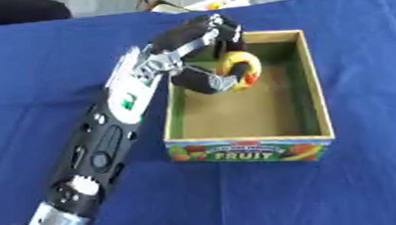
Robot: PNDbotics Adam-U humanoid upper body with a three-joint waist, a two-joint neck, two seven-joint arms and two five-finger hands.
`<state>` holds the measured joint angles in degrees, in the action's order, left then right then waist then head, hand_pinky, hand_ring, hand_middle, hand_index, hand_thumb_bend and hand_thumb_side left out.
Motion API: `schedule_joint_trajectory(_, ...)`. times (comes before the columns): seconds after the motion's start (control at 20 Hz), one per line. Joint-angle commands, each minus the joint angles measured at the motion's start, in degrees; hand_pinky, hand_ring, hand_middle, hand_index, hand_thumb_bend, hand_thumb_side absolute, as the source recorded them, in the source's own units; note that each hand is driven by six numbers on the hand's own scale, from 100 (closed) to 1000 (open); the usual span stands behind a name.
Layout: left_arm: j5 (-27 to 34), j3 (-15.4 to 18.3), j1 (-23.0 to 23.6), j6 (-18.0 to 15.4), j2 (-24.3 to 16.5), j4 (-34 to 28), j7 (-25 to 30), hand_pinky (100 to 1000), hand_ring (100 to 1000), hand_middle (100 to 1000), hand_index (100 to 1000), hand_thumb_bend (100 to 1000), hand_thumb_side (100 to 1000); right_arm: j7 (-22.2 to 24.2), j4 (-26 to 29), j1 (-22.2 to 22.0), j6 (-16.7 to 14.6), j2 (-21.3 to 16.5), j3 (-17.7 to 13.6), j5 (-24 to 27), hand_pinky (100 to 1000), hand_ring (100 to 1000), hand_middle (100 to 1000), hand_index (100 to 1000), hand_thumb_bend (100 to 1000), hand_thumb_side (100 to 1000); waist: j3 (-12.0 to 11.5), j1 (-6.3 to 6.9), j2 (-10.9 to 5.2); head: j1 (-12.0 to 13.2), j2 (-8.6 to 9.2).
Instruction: Pick up objects on the table and place them in the box.
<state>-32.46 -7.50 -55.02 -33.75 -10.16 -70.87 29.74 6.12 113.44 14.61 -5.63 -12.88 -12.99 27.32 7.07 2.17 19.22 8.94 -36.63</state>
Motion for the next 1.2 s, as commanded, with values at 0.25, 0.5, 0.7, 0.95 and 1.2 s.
schedule_joint_trajectory(0.25,-5.0,-2.2,-0.6,-18.2,-0.1,-0.2,22.1,424,568,528,693,100,254,0.2,1.1,0.7,0.1,-0.7,0.1,0.2,553,758,492,850,100,1000,0.2,-0.19,-0.98,0.4,0.22)
schedule_joint_trajectory(0.5,-12.9,-3.7,-0.8,-18.2,0.0,0.1,22.2,482,636,592,758,100,244,0.2,1.1,0.9,0.3,-0.7,0.1,0.4,553,757,491,850,100,1000,0.5,-0.1,-1.05,0.6,0.33)
schedule_joint_trajectory(0.7,-18.9,-3.5,-0.8,-18.2,0.0,0.4,21.8,550,722,676,842,100,244,0.1,1.1,0.9,0.4,-0.7,0.1,0.5,553,757,491,849,100,1000,0.4,-0.08,-1.12,0.6,0.45)
schedule_joint_trajectory(0.95,-25.0,-3.0,-0.6,-18.2,0.2,1.5,18.9,591,766,726,895,157,448,0.0,1.1,0.9,0.4,-0.8,0.1,0.7,553,756,491,849,100,1000,0.6,-0.09,-1.2,0.5,0.55)
schedule_joint_trajectory(1.2,-25.9,-1.9,-0.6,-18.2,0.5,0.9,14.2,585,760,718,893,100,392,-0.1,1.1,0.9,0.2,-0.8,0.1,1.0,553,755,491,847,100,1000,0.7,-0.19,-1.37,0.5,0.35)
